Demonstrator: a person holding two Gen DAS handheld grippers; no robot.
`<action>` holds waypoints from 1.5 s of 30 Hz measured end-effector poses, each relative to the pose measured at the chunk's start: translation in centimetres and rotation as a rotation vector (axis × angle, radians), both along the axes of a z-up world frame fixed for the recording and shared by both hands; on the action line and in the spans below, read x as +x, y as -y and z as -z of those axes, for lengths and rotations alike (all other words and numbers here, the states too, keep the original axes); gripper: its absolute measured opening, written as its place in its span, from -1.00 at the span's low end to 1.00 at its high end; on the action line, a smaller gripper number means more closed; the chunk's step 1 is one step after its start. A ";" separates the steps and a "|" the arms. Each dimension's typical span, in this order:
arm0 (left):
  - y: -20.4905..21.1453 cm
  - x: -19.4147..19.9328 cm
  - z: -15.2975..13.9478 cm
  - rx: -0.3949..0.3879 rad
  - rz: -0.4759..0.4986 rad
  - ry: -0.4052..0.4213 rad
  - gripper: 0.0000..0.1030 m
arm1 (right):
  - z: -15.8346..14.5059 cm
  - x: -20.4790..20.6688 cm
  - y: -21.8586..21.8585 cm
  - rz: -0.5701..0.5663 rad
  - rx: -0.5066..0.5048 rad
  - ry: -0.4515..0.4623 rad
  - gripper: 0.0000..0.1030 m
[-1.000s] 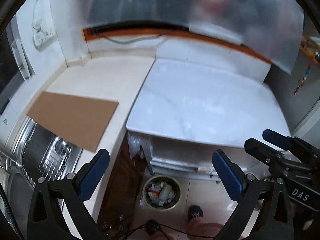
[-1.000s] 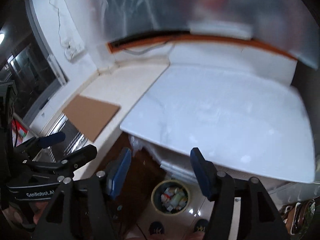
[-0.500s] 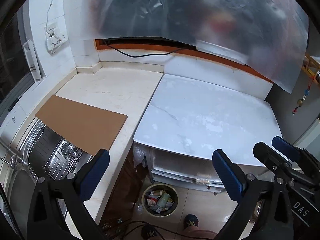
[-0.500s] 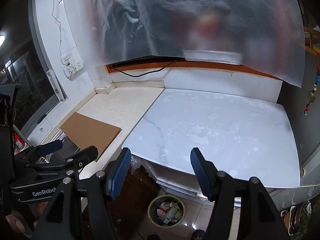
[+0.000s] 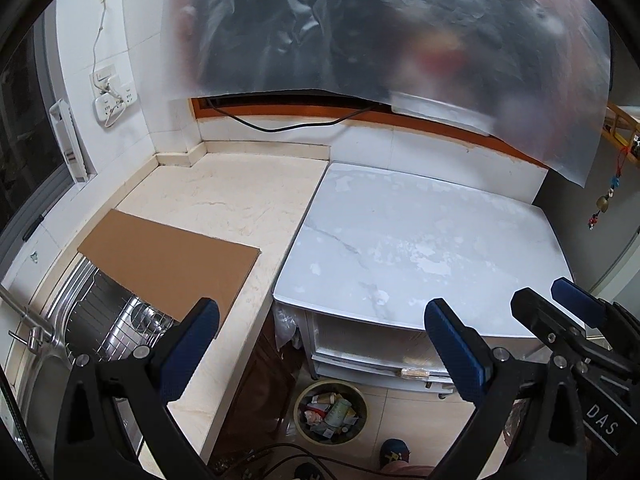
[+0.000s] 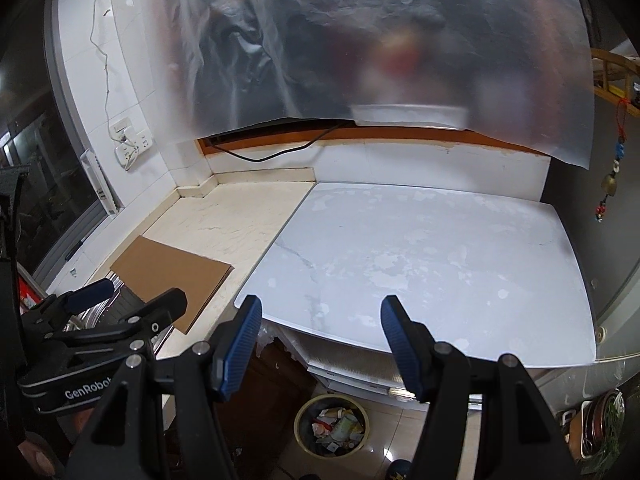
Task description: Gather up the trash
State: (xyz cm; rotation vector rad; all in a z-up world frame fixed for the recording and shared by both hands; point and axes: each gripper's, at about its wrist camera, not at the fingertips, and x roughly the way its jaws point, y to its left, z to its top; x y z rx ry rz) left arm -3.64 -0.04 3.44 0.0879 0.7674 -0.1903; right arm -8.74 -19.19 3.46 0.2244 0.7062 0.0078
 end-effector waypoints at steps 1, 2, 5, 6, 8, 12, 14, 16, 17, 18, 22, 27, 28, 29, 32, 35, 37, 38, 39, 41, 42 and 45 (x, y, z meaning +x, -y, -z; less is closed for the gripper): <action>0.0 0.0 0.0 0.000 0.001 0.001 0.97 | -0.1 -0.1 -0.1 0.006 -0.007 0.005 0.21; 0.0 0.0 -0.1 0.001 0.002 0.002 0.97 | -0.1 -0.1 -0.2 0.009 -0.013 0.007 0.21; 0.0 0.0 -0.1 0.006 0.005 0.009 0.97 | -0.3 -0.3 -0.4 0.018 -0.025 0.014 0.21; 0.0 0.0 -0.1 0.009 0.007 0.012 0.97 | -0.3 -0.3 -0.4 0.020 -0.027 0.014 0.21; 0.2 0.1 -0.1 0.011 0.010 0.011 0.97 | -0.3 -0.3 -0.4 0.026 -0.027 0.012 0.21; 0.3 0.2 0.0 0.016 0.020 0.009 0.96 | -0.3 -0.4 -0.3 0.037 -0.023 0.005 0.21; 0.4 0.1 0.1 0.020 0.023 0.007 0.96 | -0.2 -0.5 -0.3 0.041 -0.022 0.002 0.21; 0.5 0.2 0.1 0.020 0.025 0.001 0.95 | -0.1 -0.5 -0.3 0.042 -0.020 -0.003 0.21; 0.4 0.2 0.2 0.020 0.026 -0.003 0.95 | -0.1 -0.5 -0.3 0.042 -0.020 -0.006 0.21; 0.3 0.2 0.3 0.021 0.026 -0.006 0.95 | 0.0 -0.4 -0.4 0.042 -0.020 -0.009 0.21; 0.4 0.2 0.4 0.023 0.025 -0.016 0.95 | 0.2 -0.4 -0.4 0.044 -0.022 -0.020 0.21; 0.4 0.0 0.6 0.026 0.022 -0.020 0.95 | 0.3 -0.6 -0.5 0.044 -0.022 -0.024 0.21; 0.4 -0.1 0.6 0.027 0.021 -0.023 0.95 | 0.4 -0.6 -0.5 0.044 -0.021 -0.026 0.21; 0.4 0.0 0.6 0.028 0.020 -0.025 0.95 | 0.4 -0.6 -0.6 0.045 -0.021 -0.028 0.21; 0.3 -0.1 0.7 0.028 0.019 -0.028 0.95 | 0.5 -0.6 -0.7 0.044 -0.020 -0.032 0.21; 0.1 -0.1 0.8 0.028 0.017 -0.032 0.95 | 0.5 -0.5 -0.7 0.040 -0.023 -0.035 0.21; 0.0 -0.1 0.9 0.027 0.014 -0.036 0.95 | 0.6 -0.5 -0.8 0.037 -0.025 -0.037 0.21; -0.1 -0.1 0.9 0.027 0.014 -0.038 0.95 | 0.6 -0.5 -0.8 0.037 -0.026 -0.039 0.21; -0.1 -0.1 1.0 0.027 0.013 -0.040 0.95 | 0.6 -0.4 -0.9 0.036 -0.026 -0.041 0.21; -0.1 -0.1 1.1 0.028 0.012 -0.045 0.95 | 0.7 -0.4 -0.9 0.035 -0.024 -0.046 0.21; -0.1 -0.1 1.1 0.029 0.012 -0.047 0.95 | 0.8 -0.5 -0.9 0.035 -0.024 -0.047 0.21; -0.2 0.0 1.2 0.030 0.012 -0.051 0.95 | 0.9 -0.4 -0.9 0.034 -0.024 -0.050 0.21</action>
